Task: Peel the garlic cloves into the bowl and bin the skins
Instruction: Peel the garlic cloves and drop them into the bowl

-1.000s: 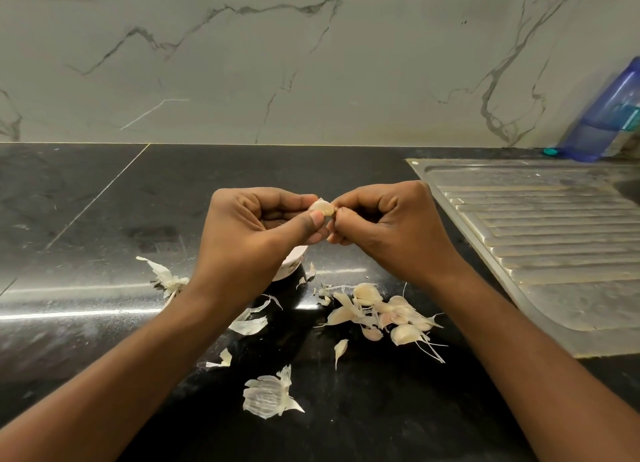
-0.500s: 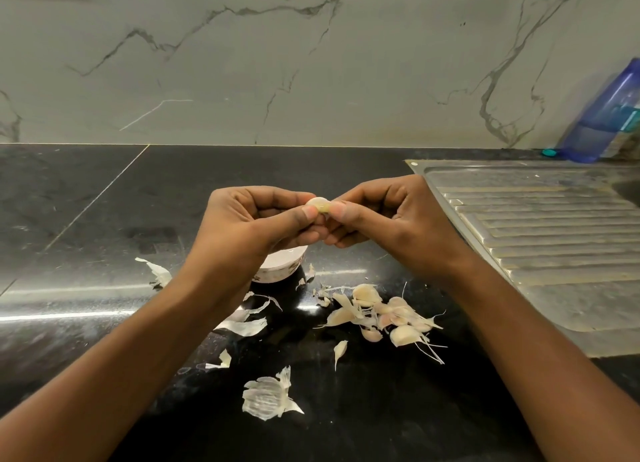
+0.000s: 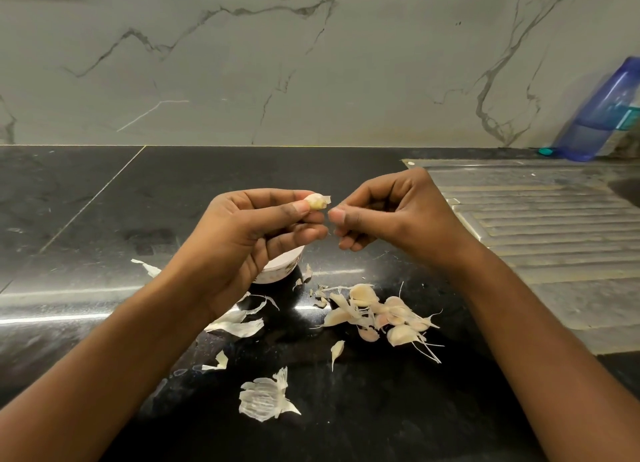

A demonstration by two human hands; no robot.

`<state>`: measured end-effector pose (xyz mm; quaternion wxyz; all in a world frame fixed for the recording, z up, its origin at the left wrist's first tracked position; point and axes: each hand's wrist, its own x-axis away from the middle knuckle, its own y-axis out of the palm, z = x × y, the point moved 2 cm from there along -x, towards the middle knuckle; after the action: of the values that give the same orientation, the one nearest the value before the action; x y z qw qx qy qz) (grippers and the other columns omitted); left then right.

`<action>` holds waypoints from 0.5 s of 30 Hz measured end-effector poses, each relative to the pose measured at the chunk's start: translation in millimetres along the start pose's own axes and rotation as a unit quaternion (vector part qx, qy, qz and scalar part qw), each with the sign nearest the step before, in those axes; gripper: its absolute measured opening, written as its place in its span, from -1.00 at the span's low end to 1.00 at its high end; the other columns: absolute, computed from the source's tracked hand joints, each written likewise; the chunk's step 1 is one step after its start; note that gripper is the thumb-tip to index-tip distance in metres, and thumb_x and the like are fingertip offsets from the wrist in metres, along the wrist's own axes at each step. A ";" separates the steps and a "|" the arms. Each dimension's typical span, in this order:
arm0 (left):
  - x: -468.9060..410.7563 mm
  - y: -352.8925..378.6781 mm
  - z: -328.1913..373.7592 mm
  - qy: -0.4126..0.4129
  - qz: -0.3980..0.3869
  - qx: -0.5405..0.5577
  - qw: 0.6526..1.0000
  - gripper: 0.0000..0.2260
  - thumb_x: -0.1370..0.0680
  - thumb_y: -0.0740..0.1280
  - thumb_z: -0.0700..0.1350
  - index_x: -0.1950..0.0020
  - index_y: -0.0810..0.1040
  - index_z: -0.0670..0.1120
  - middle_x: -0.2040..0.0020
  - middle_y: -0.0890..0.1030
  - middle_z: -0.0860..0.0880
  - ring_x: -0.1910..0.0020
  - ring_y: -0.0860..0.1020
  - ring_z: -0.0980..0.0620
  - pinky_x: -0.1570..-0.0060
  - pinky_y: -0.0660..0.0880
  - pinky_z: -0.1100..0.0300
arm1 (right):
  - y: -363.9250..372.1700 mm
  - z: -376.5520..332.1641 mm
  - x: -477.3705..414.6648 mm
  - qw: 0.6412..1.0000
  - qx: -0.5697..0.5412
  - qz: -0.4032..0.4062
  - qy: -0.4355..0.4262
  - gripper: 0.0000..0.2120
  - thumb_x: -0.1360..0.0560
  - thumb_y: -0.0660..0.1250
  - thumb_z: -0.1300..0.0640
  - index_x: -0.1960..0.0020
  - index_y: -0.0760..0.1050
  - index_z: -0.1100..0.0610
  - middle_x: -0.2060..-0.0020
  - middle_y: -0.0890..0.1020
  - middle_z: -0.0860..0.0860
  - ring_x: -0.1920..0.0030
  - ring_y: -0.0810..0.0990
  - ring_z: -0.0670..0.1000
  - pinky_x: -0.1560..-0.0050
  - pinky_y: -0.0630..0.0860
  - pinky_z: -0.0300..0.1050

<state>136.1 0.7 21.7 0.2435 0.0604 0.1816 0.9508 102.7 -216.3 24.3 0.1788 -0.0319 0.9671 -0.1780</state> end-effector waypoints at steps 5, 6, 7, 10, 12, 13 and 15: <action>-1.4 -0.7 -0.6 0.014 0.013 -0.020 1.000 -0.70 -0.38 0.44 -0.24 -0.09 0.70 -0.28 0.06 0.74 -0.27 0.14 0.75 -0.06 0.11 0.70 0.23 | 4.0 3.1 2.3 0.996 0.030 -0.081 0.035 -0.84 -0.54 0.53 0.24 -0.06 0.71 0.33 0.16 0.77 0.16 0.15 0.78 0.17 0.07 0.75 0.06; -0.9 -0.9 0.0 0.023 0.015 -0.030 0.999 -0.70 -0.38 0.44 -0.23 -0.10 0.70 -0.28 0.06 0.74 -0.26 0.14 0.75 -0.05 0.12 0.69 0.24 | 4.5 2.9 2.4 0.995 0.033 -0.086 0.034 -0.83 -0.56 0.51 0.23 -0.09 0.71 0.32 0.13 0.77 0.16 0.13 0.79 0.17 0.06 0.75 0.03; -0.4 -1.2 0.9 0.032 0.017 -0.042 0.998 -0.69 -0.39 0.45 -0.23 -0.10 0.70 -0.27 0.06 0.74 -0.26 0.14 0.75 -0.05 0.13 0.68 0.25 | 4.5 2.4 2.5 0.995 0.032 -0.087 0.032 -0.82 -0.57 0.50 0.24 -0.11 0.71 0.32 0.11 0.78 0.16 0.12 0.79 0.16 0.06 0.75 0.01; 0.3 -2.8 1.9 0.053 0.010 -0.078 0.995 -0.70 -0.42 0.46 -0.22 -0.14 0.70 -0.26 0.04 0.75 -0.26 0.12 0.75 -0.08 0.09 0.69 0.23 | 0.8 -0.8 3.0 0.998 0.008 -0.061 0.022 -0.82 -0.58 0.48 0.25 -0.14 0.70 0.32 0.09 0.78 0.17 0.10 0.79 0.18 0.04 0.74 0.03; 0.5 -3.5 1.2 0.065 0.006 -0.111 0.992 -0.70 -0.44 0.46 -0.21 -0.16 0.70 -0.24 0.02 0.75 -0.25 0.11 0.75 -0.10 0.05 0.70 0.20 | -1.3 -2.5 2.5 0.999 -0.011 -0.040 0.015 -0.82 -0.58 0.46 0.23 -0.12 0.70 0.32 0.09 0.78 0.18 0.09 0.79 0.20 0.03 0.75 0.07; 0.8 -3.3 0.6 0.072 0.006 -0.128 0.989 -0.70 -0.45 0.47 -0.20 -0.16 0.70 -0.24 0.03 0.76 -0.25 0.11 0.75 -0.10 0.04 0.70 0.19 | -1.2 -2.9 2.2 0.999 -0.017 -0.034 0.014 -0.82 -0.58 0.46 0.23 -0.11 0.71 0.32 0.09 0.77 0.19 0.10 0.78 0.21 0.03 0.75 0.08; 1.3 -2.2 -0.3 0.086 0.006 -0.154 0.984 -0.70 -0.45 0.48 -0.19 -0.16 0.70 -0.24 0.05 0.76 -0.24 0.14 0.74 -0.09 0.04 0.69 0.19 | -0.4 -2.7 2.0 0.999 -0.021 -0.030 0.015 -0.84 -0.58 0.46 0.25 -0.11 0.71 0.32 0.10 0.78 0.19 0.11 0.79 0.21 0.04 0.75 0.06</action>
<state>135.8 2.9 20.6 0.2277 -0.0586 0.0527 0.9705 99.8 -216.0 26.1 0.1586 -0.0624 0.9718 -0.1630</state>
